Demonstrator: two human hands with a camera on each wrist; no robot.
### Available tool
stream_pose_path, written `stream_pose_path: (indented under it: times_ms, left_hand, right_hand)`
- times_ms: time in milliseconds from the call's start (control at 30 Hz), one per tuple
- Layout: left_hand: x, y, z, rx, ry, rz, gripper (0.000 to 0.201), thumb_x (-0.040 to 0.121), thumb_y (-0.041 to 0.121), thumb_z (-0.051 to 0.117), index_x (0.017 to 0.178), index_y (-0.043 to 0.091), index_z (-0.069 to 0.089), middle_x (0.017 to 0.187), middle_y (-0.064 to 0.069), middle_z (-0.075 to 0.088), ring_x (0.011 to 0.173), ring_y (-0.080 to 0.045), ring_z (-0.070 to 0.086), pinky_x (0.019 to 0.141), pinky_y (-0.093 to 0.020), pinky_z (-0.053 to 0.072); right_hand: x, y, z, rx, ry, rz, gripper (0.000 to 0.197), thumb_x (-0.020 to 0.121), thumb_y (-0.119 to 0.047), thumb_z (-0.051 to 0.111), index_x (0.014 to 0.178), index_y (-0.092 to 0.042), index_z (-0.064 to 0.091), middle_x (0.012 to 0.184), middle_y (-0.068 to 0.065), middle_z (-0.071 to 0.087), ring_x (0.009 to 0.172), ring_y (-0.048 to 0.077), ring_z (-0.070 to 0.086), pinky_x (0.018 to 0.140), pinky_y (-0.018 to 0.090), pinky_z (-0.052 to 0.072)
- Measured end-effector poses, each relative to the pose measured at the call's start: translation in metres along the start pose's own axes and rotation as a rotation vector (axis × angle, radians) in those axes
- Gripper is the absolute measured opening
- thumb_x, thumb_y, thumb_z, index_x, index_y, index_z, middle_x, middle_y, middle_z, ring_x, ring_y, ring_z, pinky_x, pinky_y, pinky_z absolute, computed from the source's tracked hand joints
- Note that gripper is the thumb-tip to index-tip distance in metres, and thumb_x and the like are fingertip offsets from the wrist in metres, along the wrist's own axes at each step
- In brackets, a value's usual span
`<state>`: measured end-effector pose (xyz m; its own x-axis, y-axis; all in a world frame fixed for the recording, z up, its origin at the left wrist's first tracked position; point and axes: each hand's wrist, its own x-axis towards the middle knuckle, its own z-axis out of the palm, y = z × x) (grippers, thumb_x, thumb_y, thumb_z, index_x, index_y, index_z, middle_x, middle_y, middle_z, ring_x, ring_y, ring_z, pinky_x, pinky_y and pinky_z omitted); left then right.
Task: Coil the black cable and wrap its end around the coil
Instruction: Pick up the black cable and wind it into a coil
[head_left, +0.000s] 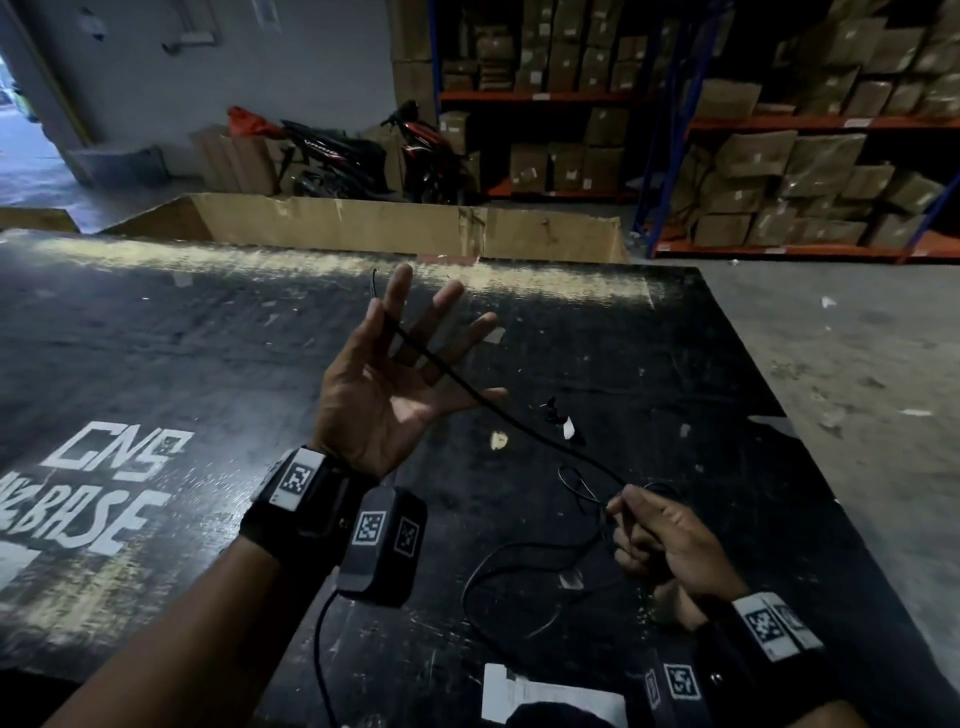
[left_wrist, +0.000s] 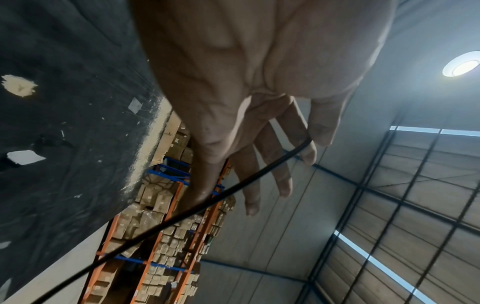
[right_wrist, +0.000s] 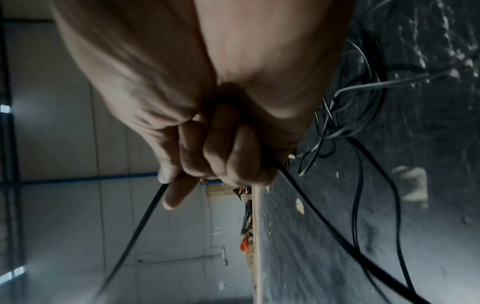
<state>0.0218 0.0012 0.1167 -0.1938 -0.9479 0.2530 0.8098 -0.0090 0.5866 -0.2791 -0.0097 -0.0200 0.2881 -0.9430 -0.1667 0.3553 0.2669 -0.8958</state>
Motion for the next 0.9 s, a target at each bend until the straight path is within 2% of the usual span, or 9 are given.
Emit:
stream_pose_path:
  times_ms: [133, 267, 400, 467, 567, 667, 700, 800, 900]
  left_hand:
    - [-0.001, -0.008, 0.007, 0.033, 0.021, 0.0, 0.041, 0.103, 0.041, 0.039, 0.134, 0.034, 0.065, 0.144, -0.006, 0.066, 0.14, -0.041, 0.054, 0.105, -0.082, 0.032]
    - [0.001, -0.015, 0.012, -0.003, -0.066, -0.042, 0.042, 0.104, 0.04, 0.04, 0.133, 0.03, 0.068, 0.143, -0.009, 0.067, 0.14, -0.041, 0.055, 0.108, -0.081, 0.028]
    - [-0.005, -0.03, 0.015, -0.066, -0.243, -0.269, 0.039, 0.106, 0.034, 0.047, 0.139, 0.022, 0.063, 0.147, -0.015, 0.063, 0.142, -0.049, 0.049, 0.111, -0.088, 0.013]
    - [-0.013, -0.045, 0.014, -0.022, -0.294, -0.404, 0.037, 0.103, 0.034, 0.054, 0.136, 0.023, 0.067, 0.146, -0.015, 0.064, 0.141, -0.052, 0.046, 0.112, -0.086, 0.011]
    - [-0.025, -0.069, 0.009, 0.114, -0.329, -0.565, 0.039, 0.094, 0.037, 0.067, 0.131, 0.026, 0.071, 0.144, -0.012, 0.066, 0.145, -0.053, 0.024, 0.114, -0.079, 0.02]
    - [-0.031, -0.085, 0.0, 0.181, -0.232, -0.636, 0.044, 0.094, 0.035, 0.068, 0.136, 0.023, 0.068, 0.148, -0.016, 0.062, 0.143, -0.051, 0.047, 0.116, -0.08, 0.001]
    - [-0.031, -0.088, -0.002, 0.211, -0.175, -0.644, 0.045, 0.095, 0.035, 0.065, 0.139, 0.024, 0.067, 0.15, -0.015, 0.061, 0.141, -0.049, 0.05, 0.117, -0.079, 0.006]
    - [-0.027, -0.091, -0.004, 0.319, 0.01, -0.644, 0.044, 0.101, 0.036, 0.05, 0.142, 0.028, 0.062, 0.148, -0.011, 0.063, 0.137, -0.043, 0.057, 0.109, -0.064, 0.042]
    - [-0.022, -0.091, -0.008, 0.419, 0.114, -0.618, 0.041, 0.101, 0.041, 0.049, 0.139, 0.038, 0.064, 0.146, -0.003, 0.066, 0.135, -0.035, 0.061, 0.11, -0.061, 0.041]
  right_hand:
    - [0.012, 0.003, -0.005, -0.197, 0.023, 0.03, 0.035, 0.086, -0.032, 0.063, 0.093, 0.001, 0.072, 0.045, -0.005, 0.03, 0.037, 0.006, 0.026, 0.037, 0.019, 0.024]
    - [0.023, 0.004, -0.001, -0.475, 0.003, 0.042, 0.028, 0.088, -0.033, 0.066, 0.09, -0.006, 0.075, 0.047, -0.003, 0.043, 0.036, 0.006, 0.032, 0.036, 0.017, 0.025]
    - [0.042, -0.016, 0.008, -0.564, 0.093, -0.037, 0.018, 0.096, -0.016, 0.064, 0.085, -0.006, 0.073, 0.046, -0.006, 0.047, 0.034, -0.001, 0.035, 0.036, 0.012, 0.028]
    - [0.052, -0.034, 0.013, -0.571, 0.117, -0.081, 0.016, 0.094, -0.016, 0.066, 0.086, -0.006, 0.075, 0.053, 0.001, 0.053, 0.038, 0.002, 0.041, 0.038, 0.016, 0.034]
    - [0.061, -0.067, 0.028, -0.672, 0.106, -0.205, 0.014, 0.089, -0.013, 0.073, 0.094, -0.001, 0.078, 0.078, 0.007, 0.071, 0.063, 0.007, 0.063, 0.057, 0.013, 0.052]
    - [0.059, -0.099, 0.049, -0.719, 0.066, -0.296, 0.005, 0.08, -0.015, 0.081, 0.084, -0.012, 0.081, 0.08, -0.003, 0.078, 0.07, 0.001, 0.072, 0.065, 0.011, 0.053]
    - [0.056, -0.107, 0.055, -0.713, 0.04, -0.316, 0.006, 0.079, -0.015, 0.083, 0.084, -0.012, 0.081, 0.08, -0.001, 0.079, 0.072, 0.002, 0.073, 0.067, 0.013, 0.055]
    - [0.043, -0.119, 0.07, -0.78, -0.023, -0.387, 0.013, 0.076, -0.018, 0.085, 0.085, -0.01, 0.082, 0.084, 0.006, 0.081, 0.082, 0.017, 0.078, 0.076, 0.026, 0.062]
    - [0.024, -0.115, 0.085, -0.796, -0.051, -0.455, 0.01, 0.076, -0.017, 0.086, 0.083, -0.01, 0.083, 0.08, 0.004, 0.081, 0.077, 0.018, 0.078, 0.075, 0.031, 0.063]
